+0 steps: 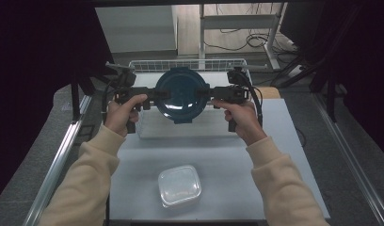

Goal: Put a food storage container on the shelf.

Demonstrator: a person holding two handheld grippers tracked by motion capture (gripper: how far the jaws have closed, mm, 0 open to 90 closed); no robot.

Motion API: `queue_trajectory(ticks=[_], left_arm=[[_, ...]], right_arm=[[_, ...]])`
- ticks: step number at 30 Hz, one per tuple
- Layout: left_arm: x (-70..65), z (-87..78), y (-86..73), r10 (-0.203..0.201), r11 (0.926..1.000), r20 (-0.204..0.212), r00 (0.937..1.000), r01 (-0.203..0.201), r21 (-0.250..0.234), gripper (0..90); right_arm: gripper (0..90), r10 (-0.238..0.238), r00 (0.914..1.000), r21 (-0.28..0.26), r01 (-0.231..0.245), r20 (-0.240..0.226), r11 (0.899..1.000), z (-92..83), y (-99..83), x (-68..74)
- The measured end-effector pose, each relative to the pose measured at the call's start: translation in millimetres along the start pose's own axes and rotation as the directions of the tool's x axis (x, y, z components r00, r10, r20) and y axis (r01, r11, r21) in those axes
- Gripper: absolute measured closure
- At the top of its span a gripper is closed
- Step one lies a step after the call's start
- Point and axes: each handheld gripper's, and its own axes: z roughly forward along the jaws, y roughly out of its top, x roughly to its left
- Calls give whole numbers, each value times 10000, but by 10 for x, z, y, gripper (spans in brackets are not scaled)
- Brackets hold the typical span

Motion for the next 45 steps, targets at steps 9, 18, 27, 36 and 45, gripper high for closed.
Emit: queue_trajectory(ticks=[9,18,27,36,45], left_arm=[[30,7,146,-58,10000,62,10000,58,42,363],[63,28,261,-30,10000,116,9999,30,-8,363],[116,133,430,-175,9997,177,9997,173,150,362],[84,146,561,-180,9996,142,9997,177,227,362],[247,282,628,-684,9961,175,9975,673,568,362]], right_arm=[[406,0,10000,13,0,60,10000,36,149,-3],[406,-55,9999,15,55,85,10000,76,275,-26],[406,100,9998,87,-101,151,9999,111,410,-122],[406,228,9996,61,-228,149,9997,104,521,-143],[405,809,9963,380,-820,300,9959,197,579,-270]])
